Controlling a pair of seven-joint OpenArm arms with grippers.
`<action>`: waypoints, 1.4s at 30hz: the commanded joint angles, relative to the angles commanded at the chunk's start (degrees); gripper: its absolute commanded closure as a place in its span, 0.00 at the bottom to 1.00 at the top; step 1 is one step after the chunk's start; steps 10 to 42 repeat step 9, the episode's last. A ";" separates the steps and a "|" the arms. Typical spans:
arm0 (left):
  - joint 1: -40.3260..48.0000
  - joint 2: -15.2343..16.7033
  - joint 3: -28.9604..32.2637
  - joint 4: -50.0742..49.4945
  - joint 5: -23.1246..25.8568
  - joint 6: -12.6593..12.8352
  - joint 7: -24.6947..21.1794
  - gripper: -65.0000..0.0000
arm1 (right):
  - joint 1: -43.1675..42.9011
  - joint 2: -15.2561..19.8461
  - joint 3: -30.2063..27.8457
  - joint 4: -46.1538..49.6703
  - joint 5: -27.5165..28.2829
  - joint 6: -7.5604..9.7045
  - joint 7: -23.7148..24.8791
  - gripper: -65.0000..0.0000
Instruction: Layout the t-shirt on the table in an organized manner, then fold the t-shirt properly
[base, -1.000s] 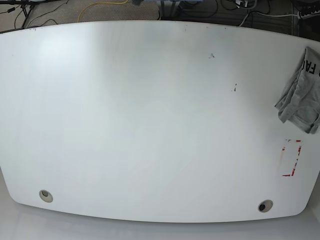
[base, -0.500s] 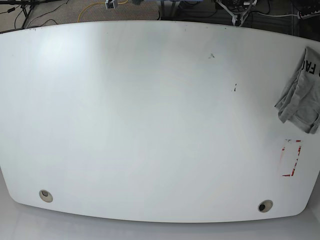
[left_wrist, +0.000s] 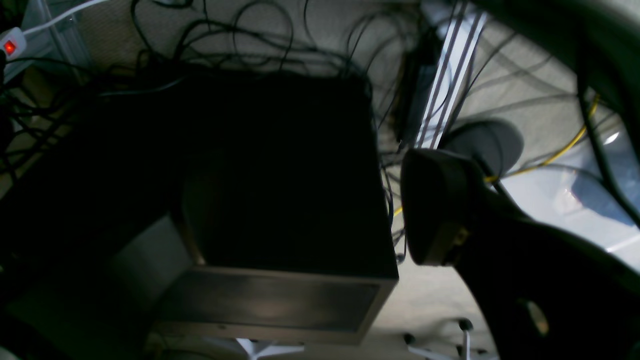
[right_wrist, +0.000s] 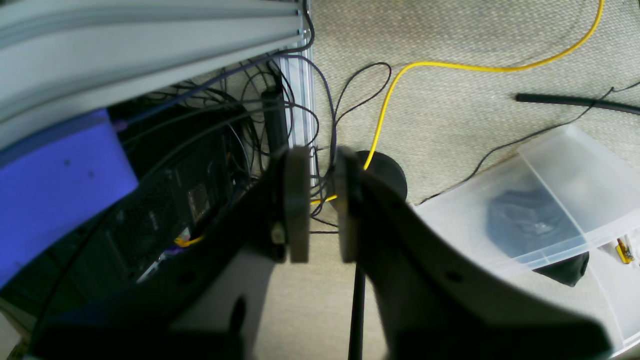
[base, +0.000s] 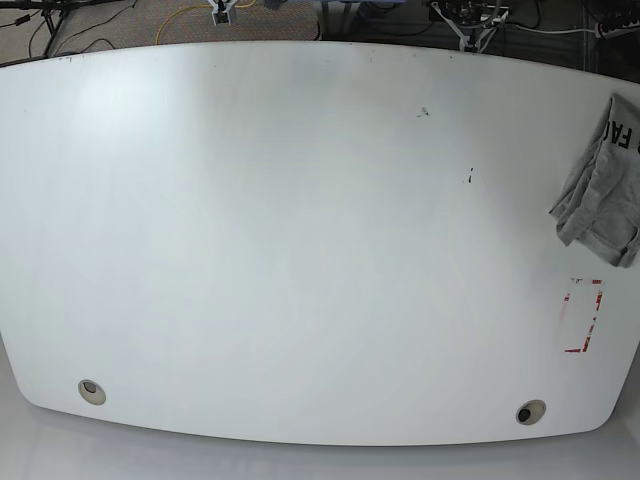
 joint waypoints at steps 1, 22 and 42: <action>0.00 0.00 0.00 0.00 0.00 0.00 0.00 0.26 | 0.00 0.00 0.00 0.00 0.00 0.00 0.00 0.86; 0.00 0.00 0.00 0.00 -0.09 0.00 0.09 0.26 | 0.09 -0.26 0.00 0.00 0.35 0.00 0.09 0.86; 0.00 0.00 0.00 0.00 -0.09 0.00 0.09 0.26 | 0.09 -0.26 0.00 0.00 0.35 0.00 0.09 0.86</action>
